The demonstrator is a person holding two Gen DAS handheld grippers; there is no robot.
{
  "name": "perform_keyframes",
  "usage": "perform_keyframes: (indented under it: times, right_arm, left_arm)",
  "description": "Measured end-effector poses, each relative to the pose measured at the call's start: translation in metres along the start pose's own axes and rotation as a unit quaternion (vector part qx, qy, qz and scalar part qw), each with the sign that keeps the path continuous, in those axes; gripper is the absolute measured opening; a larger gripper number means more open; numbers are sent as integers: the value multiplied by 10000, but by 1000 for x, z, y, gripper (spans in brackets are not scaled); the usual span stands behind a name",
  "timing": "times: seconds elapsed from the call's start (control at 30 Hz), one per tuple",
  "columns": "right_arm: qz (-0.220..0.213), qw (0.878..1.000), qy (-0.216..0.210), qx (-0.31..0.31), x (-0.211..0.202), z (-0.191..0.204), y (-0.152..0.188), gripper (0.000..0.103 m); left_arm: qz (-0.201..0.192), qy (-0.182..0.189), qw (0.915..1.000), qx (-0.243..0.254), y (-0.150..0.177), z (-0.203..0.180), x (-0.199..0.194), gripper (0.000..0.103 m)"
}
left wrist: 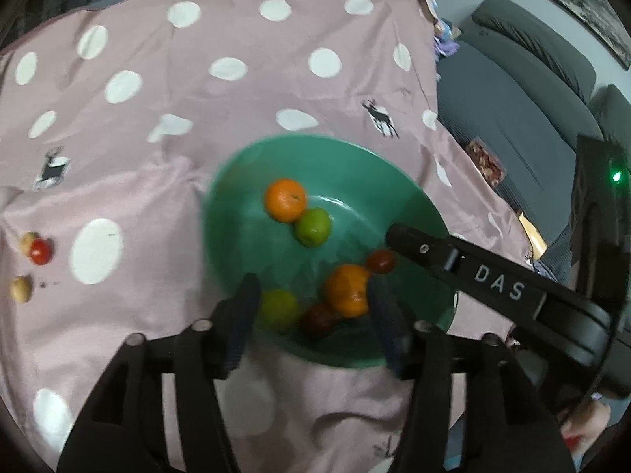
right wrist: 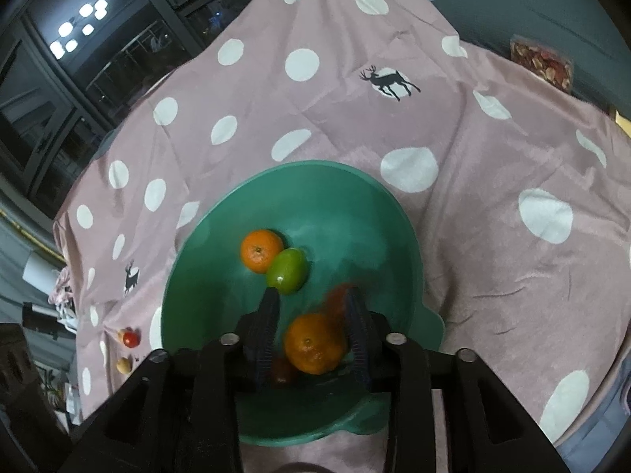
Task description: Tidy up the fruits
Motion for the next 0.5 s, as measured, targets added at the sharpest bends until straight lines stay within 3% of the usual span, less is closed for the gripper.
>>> perform_keyframes:
  times: [0.1, 0.23, 0.37, 0.5]
  right_arm:
    - [-97, 9999, -51, -63, -4, 6, -1, 46]
    - [-127, 9995, -252, -131, -9, 18, -1, 46]
    - [-118, 9988, -417, -209, -11, 34, 1, 46]
    - [-35, 9972, -653, -350, -11, 55, 7, 46]
  left_arm:
    - [-72, -171, 9997, -164, -3, 23, -26, 71]
    - [-40, -567, 9981, -245, 2, 67, -62, 71]
    - [232, -1092, 9920, -594, 29, 123, -87, 70]
    - [595, -1202, 9846, -1117, 65, 158, -88, 66]
Point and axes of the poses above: each gripper's, at about its wrist camera, not at the fingertips, and x roughly the way its jaws point, z to its left, y to its underside, the point moved 7 cm from there along x, roughly the way its jaws point, and after that the axes turned 11 degrees about -z, right-handed, at the moved point
